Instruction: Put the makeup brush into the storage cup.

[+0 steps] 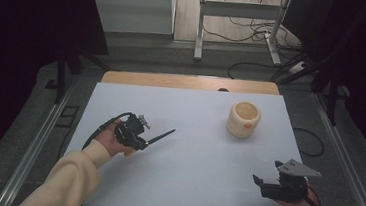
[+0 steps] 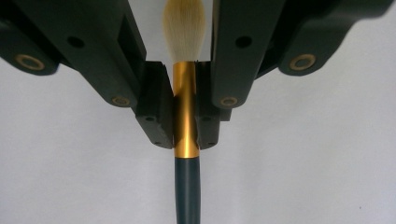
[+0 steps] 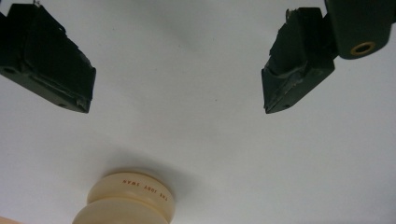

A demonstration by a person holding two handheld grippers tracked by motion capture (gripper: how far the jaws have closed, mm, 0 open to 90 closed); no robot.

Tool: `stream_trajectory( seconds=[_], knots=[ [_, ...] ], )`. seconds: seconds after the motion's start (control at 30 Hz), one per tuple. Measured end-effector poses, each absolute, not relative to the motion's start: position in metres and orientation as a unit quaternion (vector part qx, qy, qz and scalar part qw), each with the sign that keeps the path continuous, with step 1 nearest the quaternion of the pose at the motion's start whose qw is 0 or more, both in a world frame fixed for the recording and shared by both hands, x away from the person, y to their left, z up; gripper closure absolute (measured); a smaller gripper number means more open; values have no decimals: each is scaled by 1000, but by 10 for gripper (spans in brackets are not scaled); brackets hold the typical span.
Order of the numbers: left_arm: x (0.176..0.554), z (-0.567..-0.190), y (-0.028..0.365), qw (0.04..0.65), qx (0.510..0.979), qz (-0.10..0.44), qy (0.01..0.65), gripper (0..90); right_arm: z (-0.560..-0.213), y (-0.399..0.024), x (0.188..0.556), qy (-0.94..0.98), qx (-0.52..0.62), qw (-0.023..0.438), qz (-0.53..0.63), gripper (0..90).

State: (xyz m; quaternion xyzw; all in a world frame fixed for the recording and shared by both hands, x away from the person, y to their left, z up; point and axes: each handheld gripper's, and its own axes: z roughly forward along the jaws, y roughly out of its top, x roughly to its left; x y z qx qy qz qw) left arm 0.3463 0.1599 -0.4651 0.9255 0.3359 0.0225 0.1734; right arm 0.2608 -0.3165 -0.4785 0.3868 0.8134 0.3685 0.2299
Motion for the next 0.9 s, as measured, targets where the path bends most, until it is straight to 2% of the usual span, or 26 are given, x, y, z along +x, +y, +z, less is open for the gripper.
stream_trajectory(
  seconds=[0.9],
  knots=[
    [342,-460,148,192,929,20,316,787,-478,-314,260,813,385,227,372,107]
  ],
)
